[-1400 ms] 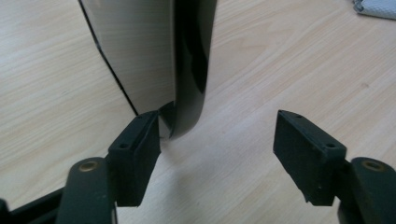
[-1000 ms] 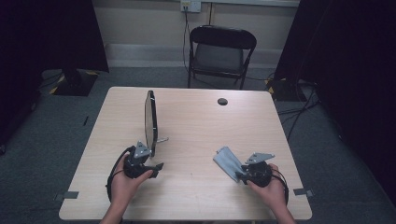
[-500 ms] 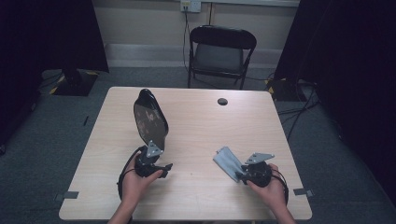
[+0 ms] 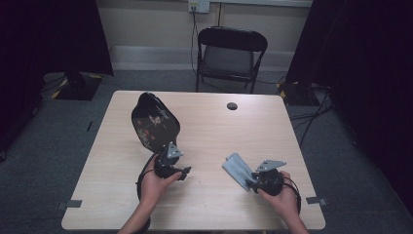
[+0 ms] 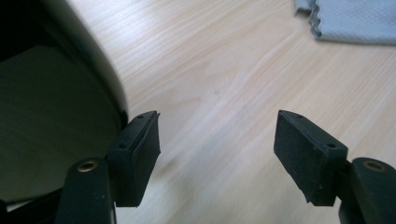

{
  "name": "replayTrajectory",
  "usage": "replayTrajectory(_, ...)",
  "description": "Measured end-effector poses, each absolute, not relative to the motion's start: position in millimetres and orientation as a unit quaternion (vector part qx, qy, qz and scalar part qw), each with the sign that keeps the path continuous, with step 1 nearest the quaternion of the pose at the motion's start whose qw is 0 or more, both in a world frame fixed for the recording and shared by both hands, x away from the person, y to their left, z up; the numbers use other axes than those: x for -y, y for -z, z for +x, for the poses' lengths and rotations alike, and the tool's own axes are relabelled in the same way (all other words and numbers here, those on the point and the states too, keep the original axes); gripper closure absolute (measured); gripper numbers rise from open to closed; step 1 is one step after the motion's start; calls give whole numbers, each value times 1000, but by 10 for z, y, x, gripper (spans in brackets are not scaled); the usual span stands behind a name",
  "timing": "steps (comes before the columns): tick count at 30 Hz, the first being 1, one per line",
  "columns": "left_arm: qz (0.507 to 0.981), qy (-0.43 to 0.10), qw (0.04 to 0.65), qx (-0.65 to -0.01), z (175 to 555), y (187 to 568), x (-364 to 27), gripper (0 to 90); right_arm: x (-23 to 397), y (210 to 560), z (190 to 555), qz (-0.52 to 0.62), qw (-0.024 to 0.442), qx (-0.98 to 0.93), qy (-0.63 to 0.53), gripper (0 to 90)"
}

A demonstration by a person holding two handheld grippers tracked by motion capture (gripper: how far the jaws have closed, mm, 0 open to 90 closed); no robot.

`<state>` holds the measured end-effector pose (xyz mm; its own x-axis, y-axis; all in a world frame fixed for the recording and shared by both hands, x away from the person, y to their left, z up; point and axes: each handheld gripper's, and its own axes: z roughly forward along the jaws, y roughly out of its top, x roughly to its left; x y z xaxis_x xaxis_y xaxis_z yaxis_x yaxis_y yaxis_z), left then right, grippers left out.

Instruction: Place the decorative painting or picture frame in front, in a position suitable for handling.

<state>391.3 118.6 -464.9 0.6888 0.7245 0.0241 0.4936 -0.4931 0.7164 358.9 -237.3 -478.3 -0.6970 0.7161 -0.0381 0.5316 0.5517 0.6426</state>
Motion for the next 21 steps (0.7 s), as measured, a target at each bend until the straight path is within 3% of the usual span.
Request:
replayTrajectory(8,847,-155,355,-363,3935,4669,-1164,312,2377,4786,3586,360,149,-867,-310,596)
replayTrajectory(21,827,-170,349,-407,3698,4768,-1660,299,2367,4783,3587,358,152,-869,-306,596)
